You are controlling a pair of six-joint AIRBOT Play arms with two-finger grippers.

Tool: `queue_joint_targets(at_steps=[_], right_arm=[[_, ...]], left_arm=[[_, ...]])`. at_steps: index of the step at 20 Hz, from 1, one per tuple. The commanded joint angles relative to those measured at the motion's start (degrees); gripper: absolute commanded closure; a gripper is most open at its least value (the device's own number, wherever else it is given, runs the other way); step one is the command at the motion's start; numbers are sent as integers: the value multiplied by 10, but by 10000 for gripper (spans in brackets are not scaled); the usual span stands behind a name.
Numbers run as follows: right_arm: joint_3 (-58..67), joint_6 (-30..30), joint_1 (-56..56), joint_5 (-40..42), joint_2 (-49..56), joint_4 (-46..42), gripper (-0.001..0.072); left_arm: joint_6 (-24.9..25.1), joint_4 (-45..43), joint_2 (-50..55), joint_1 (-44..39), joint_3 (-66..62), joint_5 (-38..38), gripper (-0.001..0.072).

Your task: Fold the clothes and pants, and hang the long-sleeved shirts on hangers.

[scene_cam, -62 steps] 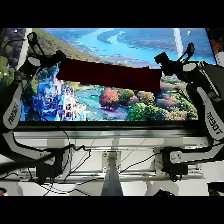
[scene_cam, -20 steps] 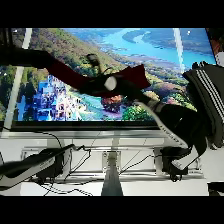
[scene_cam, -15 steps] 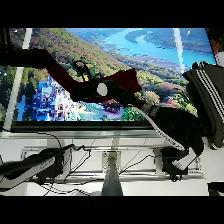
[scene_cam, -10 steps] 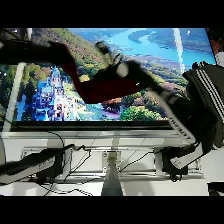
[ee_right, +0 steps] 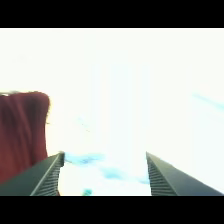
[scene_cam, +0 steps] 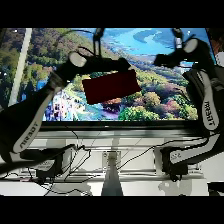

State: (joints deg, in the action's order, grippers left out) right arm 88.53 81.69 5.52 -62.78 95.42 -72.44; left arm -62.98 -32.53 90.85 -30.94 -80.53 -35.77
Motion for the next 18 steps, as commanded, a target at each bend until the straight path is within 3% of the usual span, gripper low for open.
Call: queue_joint_targets(at_steps=[1,4,5,6,12,13,14,15,16,18], right_arm=[[-11,-10,78,-75,26,58,144],[-29,-55,69,-111,87,213,130],[-30,-64,53,-118,112,257,43],[-30,-64,31,-120,134,288,10],[-30,-64,-129,-59,172,282,30],[-30,-64,-150,-44,172,278,86],[-30,-64,-170,-28,172,272,252],[-29,-64,-183,-16,172,262,497],[-24,-63,-192,-11,171,247,696],[-8,-63,-188,-13,158,221,699]], left_arm=[[4,-7,26,-21,0,47,8],[4,-42,12,8,0,9,8],[4,-52,8,17,0,-7,8],[4,-56,3,28,0,-23,9],[4,-56,-14,73,0,-45,10],[4,-56,-14,78,0,-46,10],[4,-56,-14,83,0,-49,11],[4,-56,-14,89,0,-55,12],[4,-56,-15,95,0,-61,13],[6,-77,-26,114,0,-81,14]])
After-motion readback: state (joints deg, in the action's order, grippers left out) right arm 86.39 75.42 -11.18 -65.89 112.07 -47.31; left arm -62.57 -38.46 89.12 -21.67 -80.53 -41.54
